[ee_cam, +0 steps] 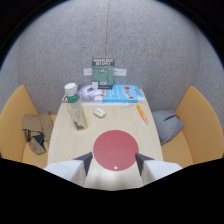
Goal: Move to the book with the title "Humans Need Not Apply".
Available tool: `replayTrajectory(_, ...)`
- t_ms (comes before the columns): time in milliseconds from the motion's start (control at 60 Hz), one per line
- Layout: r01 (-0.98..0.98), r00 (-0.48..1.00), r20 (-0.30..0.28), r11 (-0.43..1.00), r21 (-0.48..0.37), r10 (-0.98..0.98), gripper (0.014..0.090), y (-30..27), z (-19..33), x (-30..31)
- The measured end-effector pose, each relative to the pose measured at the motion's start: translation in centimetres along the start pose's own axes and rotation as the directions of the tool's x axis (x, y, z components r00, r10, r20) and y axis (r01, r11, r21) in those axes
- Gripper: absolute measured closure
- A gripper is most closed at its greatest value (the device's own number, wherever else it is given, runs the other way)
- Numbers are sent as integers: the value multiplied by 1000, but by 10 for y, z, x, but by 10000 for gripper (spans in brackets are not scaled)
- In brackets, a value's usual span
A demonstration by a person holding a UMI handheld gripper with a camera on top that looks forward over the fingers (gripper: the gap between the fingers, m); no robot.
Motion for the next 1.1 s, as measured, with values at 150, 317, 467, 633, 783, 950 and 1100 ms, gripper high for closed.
replayTrajectory(150,-6,1000,-10,1000,7,6,173,-1,-2,2)
replayTrajectory(317,-13,1000,-18,1000,24,13,174,-5,-6,6)
replayTrajectory(467,-12,1000,-25,999,50,13,173,-20,2,8)
replayTrajectory(633,-13,999,-31,996,88,16,173,-60,25,12)
replayTrajectory(783,-2,1000,-26,993,117,5,172,-110,60,20)
replayTrajectory(950,6,1000,-1,990,143,-5,176,-168,114,19)
replayTrajectory(1100,11,999,36,990,140,-16,175,-215,164,10)
